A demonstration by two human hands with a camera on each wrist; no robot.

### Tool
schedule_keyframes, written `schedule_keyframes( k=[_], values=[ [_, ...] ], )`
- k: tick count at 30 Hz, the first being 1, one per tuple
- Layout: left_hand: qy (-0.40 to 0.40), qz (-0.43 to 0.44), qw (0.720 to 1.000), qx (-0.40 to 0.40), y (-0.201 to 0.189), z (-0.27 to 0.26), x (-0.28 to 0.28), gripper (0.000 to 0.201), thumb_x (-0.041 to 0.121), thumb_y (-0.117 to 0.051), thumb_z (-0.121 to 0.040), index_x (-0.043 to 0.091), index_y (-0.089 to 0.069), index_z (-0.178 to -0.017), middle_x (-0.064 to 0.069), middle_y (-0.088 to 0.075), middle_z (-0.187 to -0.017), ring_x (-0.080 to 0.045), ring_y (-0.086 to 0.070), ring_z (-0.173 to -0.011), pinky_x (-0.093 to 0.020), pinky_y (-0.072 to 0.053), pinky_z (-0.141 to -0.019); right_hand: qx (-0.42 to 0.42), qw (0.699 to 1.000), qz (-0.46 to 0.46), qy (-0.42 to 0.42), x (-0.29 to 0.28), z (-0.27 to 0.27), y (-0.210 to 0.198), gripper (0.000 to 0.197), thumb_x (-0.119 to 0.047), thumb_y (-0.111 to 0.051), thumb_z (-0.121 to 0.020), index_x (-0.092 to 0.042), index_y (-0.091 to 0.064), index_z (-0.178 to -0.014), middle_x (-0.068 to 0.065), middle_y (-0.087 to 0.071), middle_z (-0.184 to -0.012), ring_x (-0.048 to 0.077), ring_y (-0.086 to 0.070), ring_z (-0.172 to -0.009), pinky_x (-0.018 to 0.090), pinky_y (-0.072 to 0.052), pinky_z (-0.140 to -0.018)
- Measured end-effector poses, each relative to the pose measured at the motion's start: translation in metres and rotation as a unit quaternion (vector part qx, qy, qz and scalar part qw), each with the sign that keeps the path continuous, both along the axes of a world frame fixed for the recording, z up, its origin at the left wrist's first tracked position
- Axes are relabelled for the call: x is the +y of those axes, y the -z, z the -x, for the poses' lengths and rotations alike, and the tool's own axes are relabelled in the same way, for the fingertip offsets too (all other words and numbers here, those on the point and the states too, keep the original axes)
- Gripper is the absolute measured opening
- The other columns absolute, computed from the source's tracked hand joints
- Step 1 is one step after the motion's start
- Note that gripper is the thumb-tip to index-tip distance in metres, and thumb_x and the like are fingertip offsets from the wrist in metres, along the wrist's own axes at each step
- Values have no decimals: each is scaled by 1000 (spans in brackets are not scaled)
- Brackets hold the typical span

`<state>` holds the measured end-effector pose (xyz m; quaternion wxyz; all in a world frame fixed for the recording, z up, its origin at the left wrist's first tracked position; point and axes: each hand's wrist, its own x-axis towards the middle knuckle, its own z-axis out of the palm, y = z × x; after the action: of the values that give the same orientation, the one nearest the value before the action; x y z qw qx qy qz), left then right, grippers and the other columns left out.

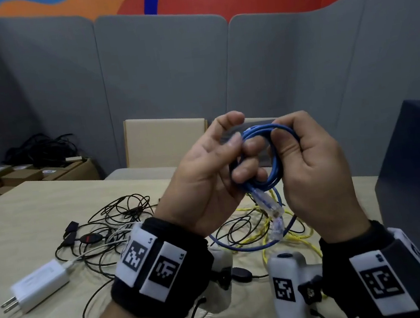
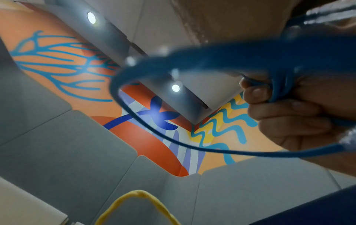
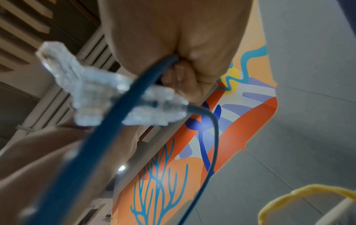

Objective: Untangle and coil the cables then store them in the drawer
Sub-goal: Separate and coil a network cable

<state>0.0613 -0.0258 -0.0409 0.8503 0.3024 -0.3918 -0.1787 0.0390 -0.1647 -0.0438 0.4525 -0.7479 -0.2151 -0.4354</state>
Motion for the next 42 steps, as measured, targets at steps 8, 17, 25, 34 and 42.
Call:
schedule_keyframes(
  k=[8, 17, 25, 34, 42],
  values=[
    [-26, -13, 1000, -3, 1, -2, 0, 14, 7, -39, -92, 13, -50, -100, -2, -47, -71, -7, -45, -49, -26, -50, -63, 89, 987, -58, -123, -7, -7, 0, 19, -38, -49, -95, -24, -63, -93, 20, -61, -83, 42, -56, -67, 48, -49, -57],
    [-149, 11, 989, 0, -17, -7, 32, 14, 5, -43, -90, 14, -52, -95, -1, -49, -65, 4, -29, -36, -11, -33, -42, 207, 942, -159, -210, -24, -7, -3, 21, -30, -60, -80, -10, -58, -86, 4, -36, -53, 11, -23, -34, 18, -26, -33],
    [-143, 305, 923, 184, -24, -22, 55, 19, 1, -41, -100, 12, -55, -92, -15, -64, -84, -11, -57, -62, -22, -53, -60, 269, 960, -7, -72, -30, -19, 11, 19, -24, -53, -98, -19, -59, -80, -6, -38, -50, 13, -32, -37, 26, -31, -40],
    [-408, 176, 895, 44, -12, -29, 48, 26, -7, -41, -96, 16, -50, -101, -17, -64, -109, -13, -62, -74, -23, -51, -77, 316, 894, 313, -53, 0, 9, 1, 17, -30, -60, -94, -42, -60, -107, -9, -52, -66, 5, -45, -59, 20, -39, -58],
    [-470, -21, 875, -117, -7, -23, 33, 24, -6, -47, -94, 15, -51, -104, -17, -61, -119, -11, -62, -72, -24, -51, -75, 180, 930, 312, -78, 3, 36, -19, 18, -34, -55, -95, -40, -65, -109, -19, -63, -71, 9, -55, -59, 25, -45, -55]
  ],
)
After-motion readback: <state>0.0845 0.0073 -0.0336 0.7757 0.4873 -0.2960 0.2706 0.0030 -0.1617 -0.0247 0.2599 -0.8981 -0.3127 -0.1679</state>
